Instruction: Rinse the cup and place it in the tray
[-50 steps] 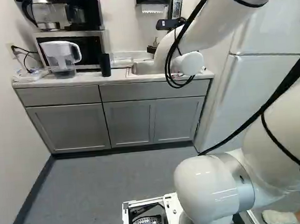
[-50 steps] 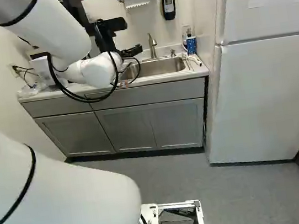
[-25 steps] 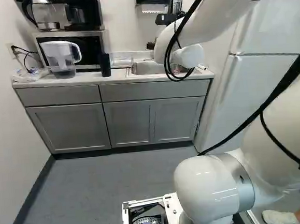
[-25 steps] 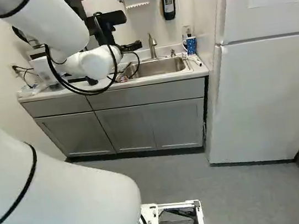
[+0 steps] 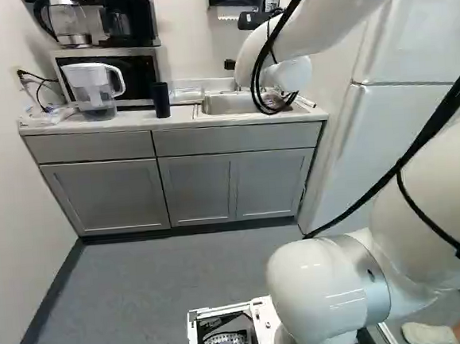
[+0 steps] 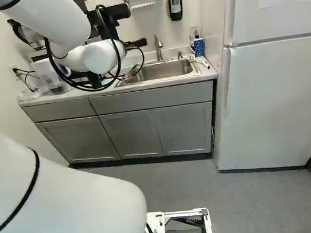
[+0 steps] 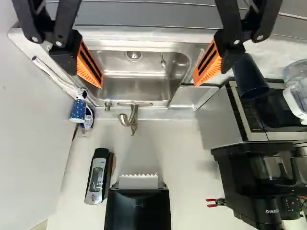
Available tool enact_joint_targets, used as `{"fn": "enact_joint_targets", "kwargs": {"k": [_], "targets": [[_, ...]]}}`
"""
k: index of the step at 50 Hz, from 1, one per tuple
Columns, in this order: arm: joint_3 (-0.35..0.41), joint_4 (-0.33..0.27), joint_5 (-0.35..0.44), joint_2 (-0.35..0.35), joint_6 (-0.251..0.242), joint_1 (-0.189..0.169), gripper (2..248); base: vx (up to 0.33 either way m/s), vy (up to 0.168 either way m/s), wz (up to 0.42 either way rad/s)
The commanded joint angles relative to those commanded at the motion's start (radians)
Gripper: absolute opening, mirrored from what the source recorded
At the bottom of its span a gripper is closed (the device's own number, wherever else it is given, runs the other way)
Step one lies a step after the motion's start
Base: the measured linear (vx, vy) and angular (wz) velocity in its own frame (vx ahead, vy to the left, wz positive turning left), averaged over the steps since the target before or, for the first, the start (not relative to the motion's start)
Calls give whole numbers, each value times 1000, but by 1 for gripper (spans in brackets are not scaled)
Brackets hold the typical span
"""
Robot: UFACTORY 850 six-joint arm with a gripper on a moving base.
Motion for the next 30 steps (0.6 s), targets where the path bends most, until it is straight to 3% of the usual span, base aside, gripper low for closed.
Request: {"fn": "enact_joint_targets", "kwargs": {"k": [30], "targets": [[-77, 0, -58, -17, 0, 0, 247, 0, 0, 0]]}}
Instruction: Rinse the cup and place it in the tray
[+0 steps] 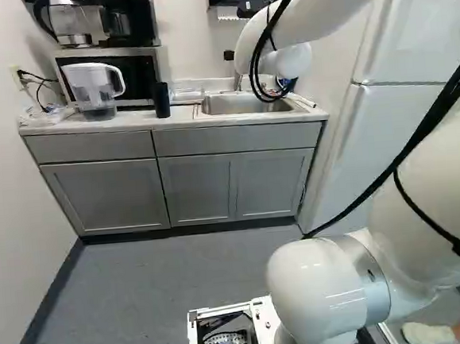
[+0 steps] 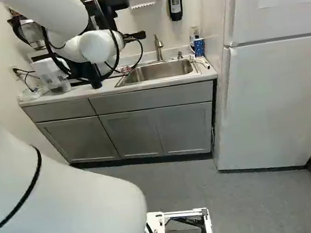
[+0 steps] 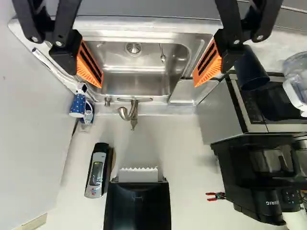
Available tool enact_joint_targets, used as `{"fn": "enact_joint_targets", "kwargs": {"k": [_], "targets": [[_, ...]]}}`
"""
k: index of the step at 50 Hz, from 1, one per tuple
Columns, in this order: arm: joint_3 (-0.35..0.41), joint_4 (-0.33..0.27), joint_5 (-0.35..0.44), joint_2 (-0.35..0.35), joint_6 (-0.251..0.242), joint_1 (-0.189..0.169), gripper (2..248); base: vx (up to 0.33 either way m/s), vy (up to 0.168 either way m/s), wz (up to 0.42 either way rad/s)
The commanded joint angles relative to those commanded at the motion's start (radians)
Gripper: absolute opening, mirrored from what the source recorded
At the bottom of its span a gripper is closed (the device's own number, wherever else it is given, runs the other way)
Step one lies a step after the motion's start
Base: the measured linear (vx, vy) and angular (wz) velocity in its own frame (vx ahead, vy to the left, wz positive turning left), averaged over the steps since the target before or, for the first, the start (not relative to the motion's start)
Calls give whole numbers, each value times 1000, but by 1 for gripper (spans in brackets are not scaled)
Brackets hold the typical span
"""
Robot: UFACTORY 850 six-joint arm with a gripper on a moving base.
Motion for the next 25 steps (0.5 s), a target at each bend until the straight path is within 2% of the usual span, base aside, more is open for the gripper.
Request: {"fn": "enact_joint_targets", "kwargs": {"k": [25], "targets": [[-60, 0, -61, -10, 0, 0, 247, 0, 0, 0]]}}
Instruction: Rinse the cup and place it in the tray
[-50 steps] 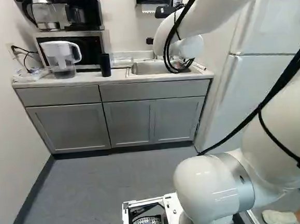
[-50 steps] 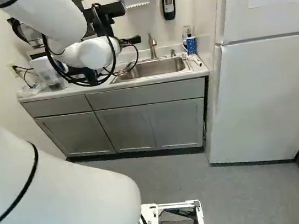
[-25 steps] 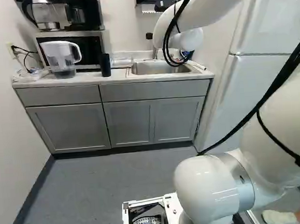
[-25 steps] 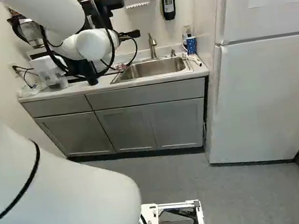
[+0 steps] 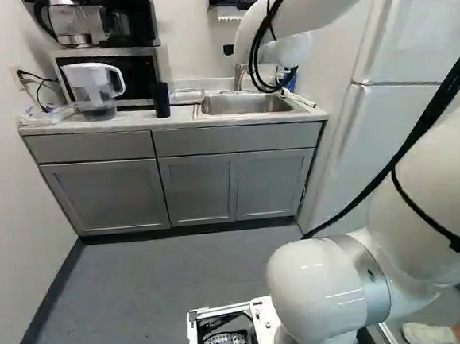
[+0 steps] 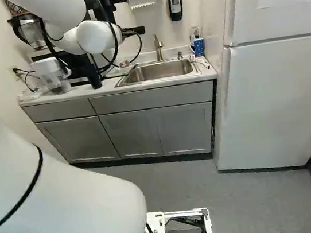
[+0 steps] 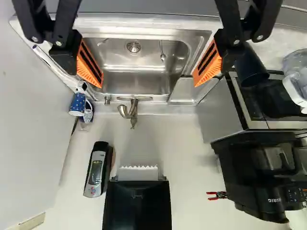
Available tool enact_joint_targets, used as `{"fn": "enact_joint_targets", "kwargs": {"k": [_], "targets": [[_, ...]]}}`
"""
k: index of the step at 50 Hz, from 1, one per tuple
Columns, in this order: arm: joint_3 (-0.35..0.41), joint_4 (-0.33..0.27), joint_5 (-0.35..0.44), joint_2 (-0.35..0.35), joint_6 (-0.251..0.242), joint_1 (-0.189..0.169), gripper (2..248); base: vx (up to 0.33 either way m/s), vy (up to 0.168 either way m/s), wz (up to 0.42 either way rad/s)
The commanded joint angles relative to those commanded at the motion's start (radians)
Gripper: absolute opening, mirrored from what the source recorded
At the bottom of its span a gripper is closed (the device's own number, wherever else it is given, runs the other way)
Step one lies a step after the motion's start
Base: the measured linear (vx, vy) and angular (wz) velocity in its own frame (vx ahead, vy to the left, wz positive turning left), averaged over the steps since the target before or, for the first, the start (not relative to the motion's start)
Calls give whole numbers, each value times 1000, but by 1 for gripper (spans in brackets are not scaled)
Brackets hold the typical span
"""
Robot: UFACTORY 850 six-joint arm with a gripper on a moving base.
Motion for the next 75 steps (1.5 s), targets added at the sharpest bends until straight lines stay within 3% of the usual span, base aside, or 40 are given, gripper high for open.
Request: {"fn": "enact_joint_targets", "kwargs": {"k": [75], "targets": [[-15, 0, 0, 2, 0, 0, 247, 0, 0, 0]]}}
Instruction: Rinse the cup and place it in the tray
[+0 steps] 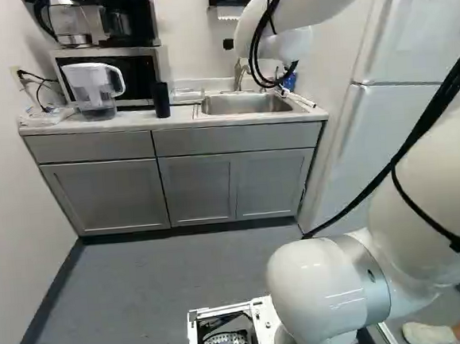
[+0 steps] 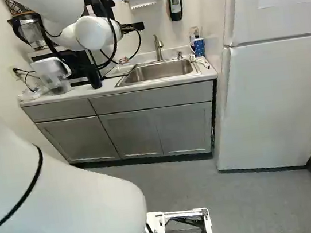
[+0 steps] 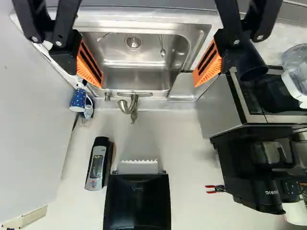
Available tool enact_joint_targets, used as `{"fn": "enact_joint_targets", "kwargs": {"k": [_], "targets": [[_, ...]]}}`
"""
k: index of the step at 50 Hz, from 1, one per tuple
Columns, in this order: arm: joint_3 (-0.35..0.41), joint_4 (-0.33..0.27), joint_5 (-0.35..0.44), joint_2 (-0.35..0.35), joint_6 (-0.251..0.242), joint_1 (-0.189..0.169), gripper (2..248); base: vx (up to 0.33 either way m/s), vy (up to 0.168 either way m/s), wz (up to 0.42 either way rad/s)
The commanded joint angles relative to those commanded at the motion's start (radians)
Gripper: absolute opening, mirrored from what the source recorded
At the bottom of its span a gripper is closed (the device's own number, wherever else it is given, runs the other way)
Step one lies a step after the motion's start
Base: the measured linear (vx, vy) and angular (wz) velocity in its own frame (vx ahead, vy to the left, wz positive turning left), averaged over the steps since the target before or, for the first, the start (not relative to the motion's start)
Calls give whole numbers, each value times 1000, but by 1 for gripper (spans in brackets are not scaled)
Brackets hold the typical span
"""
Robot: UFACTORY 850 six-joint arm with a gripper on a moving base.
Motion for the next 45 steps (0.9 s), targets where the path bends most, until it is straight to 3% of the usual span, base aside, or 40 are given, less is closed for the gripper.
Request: {"fn": "enact_joint_targets", "kwargs": {"k": [26, 45], "targets": [[0, 0, 0, 0, 0, 0, 247, -8, 3, 2], [0, 0, 0, 0, 0, 0, 247, 45, -46, 5]]}}
